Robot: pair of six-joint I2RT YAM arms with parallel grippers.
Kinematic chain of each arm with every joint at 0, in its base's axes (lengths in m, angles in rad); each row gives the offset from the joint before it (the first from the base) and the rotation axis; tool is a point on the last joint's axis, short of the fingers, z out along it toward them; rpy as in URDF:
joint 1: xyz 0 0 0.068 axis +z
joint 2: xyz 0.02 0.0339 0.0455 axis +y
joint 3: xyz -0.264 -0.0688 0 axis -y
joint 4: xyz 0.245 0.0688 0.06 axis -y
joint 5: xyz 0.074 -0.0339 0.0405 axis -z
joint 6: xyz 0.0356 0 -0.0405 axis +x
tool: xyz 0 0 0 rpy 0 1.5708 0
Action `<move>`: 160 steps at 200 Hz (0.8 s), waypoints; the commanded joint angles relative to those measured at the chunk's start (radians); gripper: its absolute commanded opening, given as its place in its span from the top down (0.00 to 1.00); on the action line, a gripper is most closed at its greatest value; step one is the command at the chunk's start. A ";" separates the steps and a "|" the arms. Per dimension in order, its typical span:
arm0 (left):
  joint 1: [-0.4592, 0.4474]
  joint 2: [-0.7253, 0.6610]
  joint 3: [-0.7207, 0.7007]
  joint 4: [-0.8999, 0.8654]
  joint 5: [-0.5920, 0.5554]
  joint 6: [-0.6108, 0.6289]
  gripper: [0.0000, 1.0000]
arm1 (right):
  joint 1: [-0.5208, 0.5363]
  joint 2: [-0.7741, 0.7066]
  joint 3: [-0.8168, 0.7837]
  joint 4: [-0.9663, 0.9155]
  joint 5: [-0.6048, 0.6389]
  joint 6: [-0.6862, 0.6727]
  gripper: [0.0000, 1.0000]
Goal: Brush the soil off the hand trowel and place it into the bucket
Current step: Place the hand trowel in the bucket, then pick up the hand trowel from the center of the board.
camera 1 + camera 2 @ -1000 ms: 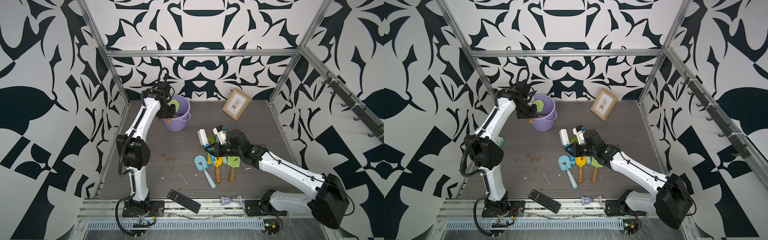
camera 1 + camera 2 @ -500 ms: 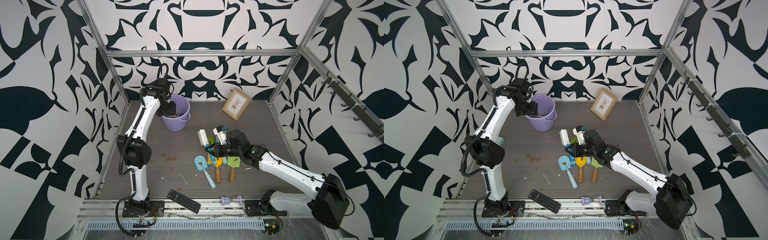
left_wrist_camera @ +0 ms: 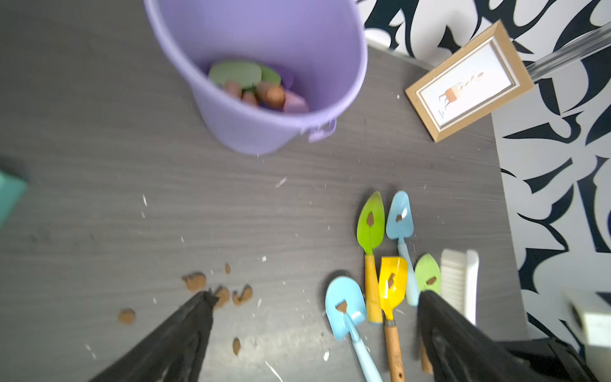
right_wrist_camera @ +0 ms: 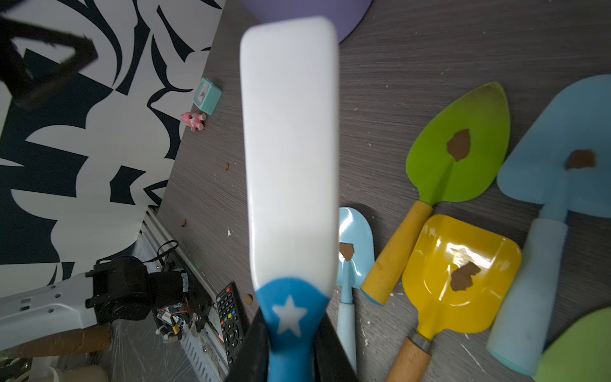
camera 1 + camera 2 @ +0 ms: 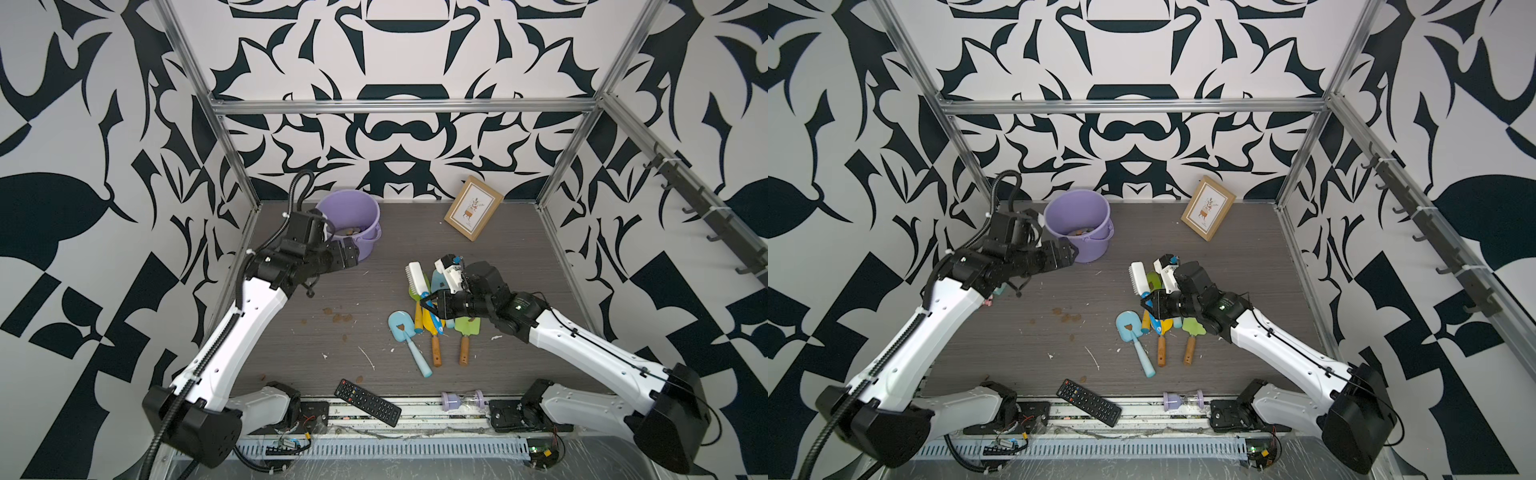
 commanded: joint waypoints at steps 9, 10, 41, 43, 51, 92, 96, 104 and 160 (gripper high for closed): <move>-0.286 -0.097 -0.220 0.089 -0.110 -0.289 0.00 | -0.037 -0.067 0.003 -0.069 0.033 -0.035 1.00; -0.294 -0.098 -0.226 0.090 -0.114 -0.296 0.00 | -0.038 -0.068 0.003 -0.071 0.033 -0.036 1.00; -0.508 -0.033 -0.336 0.109 -0.152 -0.447 0.00 | -0.064 -0.084 -0.008 -0.107 0.026 -0.042 1.00; -0.521 -0.023 -0.337 0.111 -0.152 -0.450 0.00 | -0.064 -0.085 -0.008 -0.108 0.026 -0.043 1.00; -0.567 0.014 -0.332 0.112 -0.153 -0.460 0.00 | -0.064 -0.087 -0.010 -0.114 0.028 -0.043 1.00; -0.674 0.245 -0.251 0.118 -0.118 -0.468 0.07 | -0.065 -0.118 -0.013 -0.143 0.045 -0.043 1.00; -0.677 0.265 -0.244 0.127 -0.110 -0.467 0.07 | -0.065 -0.121 -0.014 -0.144 0.047 -0.043 1.00; -0.685 0.302 -0.232 0.145 -0.095 -0.468 0.08 | -0.065 -0.126 -0.017 -0.148 0.052 -0.043 1.00; -0.687 0.499 -0.126 0.179 -0.027 -0.399 0.09 | -0.067 -0.142 -0.020 -0.149 0.054 -0.040 1.00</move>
